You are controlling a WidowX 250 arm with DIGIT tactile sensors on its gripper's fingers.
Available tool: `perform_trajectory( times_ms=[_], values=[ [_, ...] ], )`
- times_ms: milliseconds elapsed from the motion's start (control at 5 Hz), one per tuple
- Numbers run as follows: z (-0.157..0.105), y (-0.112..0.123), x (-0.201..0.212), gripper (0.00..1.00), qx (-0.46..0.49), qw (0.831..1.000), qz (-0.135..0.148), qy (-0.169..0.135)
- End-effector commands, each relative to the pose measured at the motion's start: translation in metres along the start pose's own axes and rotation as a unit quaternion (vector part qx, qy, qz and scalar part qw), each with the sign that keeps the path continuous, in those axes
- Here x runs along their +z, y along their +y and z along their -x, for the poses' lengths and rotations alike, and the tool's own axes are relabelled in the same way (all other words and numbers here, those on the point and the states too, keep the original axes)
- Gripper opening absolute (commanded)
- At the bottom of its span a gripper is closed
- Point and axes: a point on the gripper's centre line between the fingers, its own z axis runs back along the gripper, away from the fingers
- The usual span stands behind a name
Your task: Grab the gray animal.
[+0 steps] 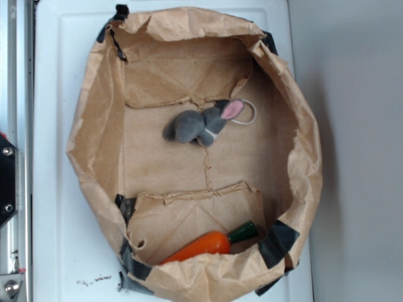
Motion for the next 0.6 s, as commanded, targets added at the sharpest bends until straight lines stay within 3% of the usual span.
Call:
perform_trajectory(
  times_ms=[0, 200, 400],
  values=[
    [0.000, 0.000, 0.000, 1.00, 0.000, 1.000, 0.000, 0.000],
    [-0.050, 0.001, -0.007, 1.00, 0.019, 1.000, -0.010, -0.009],
    [-0.097, -0.006, -0.032, 1.00, 0.007, 1.000, 0.009, -0.019]
  ],
)
